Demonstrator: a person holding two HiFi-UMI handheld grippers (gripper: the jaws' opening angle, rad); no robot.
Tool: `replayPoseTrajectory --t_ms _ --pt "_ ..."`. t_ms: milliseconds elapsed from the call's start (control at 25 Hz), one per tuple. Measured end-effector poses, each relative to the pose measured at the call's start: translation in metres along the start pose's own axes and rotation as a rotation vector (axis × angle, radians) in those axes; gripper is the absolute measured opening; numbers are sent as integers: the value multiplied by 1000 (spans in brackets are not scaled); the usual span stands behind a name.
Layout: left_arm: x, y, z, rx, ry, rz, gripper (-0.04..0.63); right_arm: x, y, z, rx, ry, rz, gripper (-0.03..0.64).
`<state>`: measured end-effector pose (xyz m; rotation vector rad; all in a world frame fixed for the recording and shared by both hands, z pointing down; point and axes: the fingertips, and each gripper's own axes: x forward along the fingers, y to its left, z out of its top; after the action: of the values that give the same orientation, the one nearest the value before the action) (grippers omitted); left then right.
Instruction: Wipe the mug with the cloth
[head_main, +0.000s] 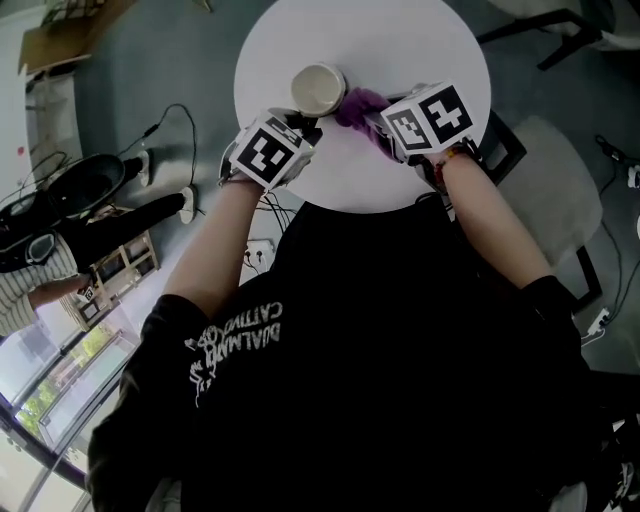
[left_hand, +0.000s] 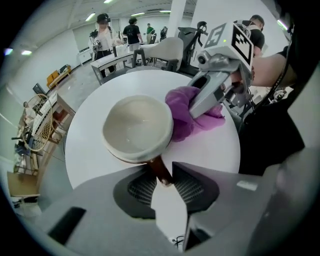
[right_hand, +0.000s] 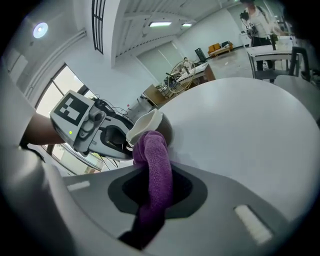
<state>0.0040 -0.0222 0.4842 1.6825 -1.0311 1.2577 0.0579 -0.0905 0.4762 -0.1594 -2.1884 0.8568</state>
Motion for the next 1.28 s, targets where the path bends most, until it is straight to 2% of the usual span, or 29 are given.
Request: replayPoseTrajectory --t_ms 200,480,640,920,1080,1280 --pt "-1 -20 0 45 2 -36 103 -14 -3 -10 49 -20 -40 58" --pt "0 32 4 177 25 -108 104 14 -32 34 88 17 -112 60" --pt "3 32 -4 268 -5 -168 106 20 -33 34 137 38 -179 60" --pt "2 11 -23 408 11 -234 106 19 -29 13 180 54 -305 63" --pt "-13 17 -23 460 -13 -281 104 15 -22 31 177 94 -399 63" --pt "-19 10 -33 615 12 -308 63 16 -23 52 154 76 -493 60"
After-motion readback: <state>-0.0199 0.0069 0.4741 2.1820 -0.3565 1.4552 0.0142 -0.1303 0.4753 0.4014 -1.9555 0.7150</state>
